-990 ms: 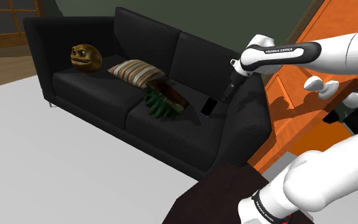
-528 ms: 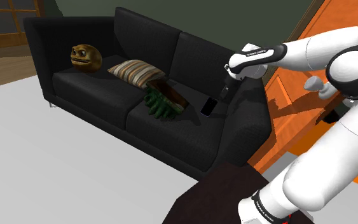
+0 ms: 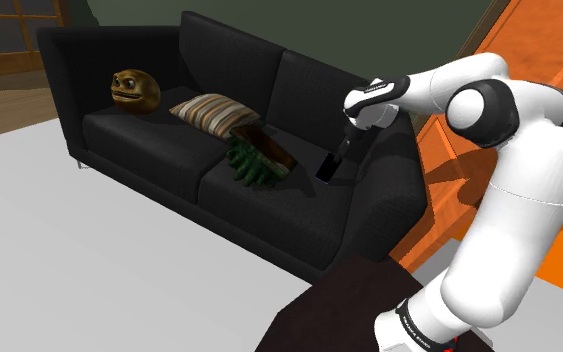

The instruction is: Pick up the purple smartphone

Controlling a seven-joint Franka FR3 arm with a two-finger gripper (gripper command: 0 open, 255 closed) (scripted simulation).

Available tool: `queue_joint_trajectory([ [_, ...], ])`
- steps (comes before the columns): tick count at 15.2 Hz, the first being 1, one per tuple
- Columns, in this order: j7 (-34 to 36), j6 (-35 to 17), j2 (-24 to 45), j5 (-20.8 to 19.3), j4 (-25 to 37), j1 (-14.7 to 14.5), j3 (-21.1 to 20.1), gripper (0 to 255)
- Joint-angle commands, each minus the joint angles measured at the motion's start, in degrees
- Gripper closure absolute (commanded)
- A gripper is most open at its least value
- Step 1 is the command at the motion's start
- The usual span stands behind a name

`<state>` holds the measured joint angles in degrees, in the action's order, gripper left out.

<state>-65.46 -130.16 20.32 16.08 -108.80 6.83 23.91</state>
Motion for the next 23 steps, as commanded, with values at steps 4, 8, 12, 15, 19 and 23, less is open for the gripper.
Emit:
queue_joint_trajectory([
  [4, -1.35, -2.95, 2.54, 1.71, -0.62, 0.57, -0.87, 0],
  [8, -1.68, -3.84, 3.25, 2.19, -0.88, 0.72, -1.13, 255],
  [12, -1.69, -3.8, 3.22, 2.18, -0.86, 0.73, -1.12, 255],
  [15, -1.69, -3.79, 3.2, 2.17, -0.87, 0.73, -1.11, 255],
  [19, -1.24, -2.7, 2.34, 1.58, -0.55, 0.52, -0.8, 255],
  [23, -0.31, -0.34, 0.56, 0.35, 0.22, 0.11, -0.19, 255],
])
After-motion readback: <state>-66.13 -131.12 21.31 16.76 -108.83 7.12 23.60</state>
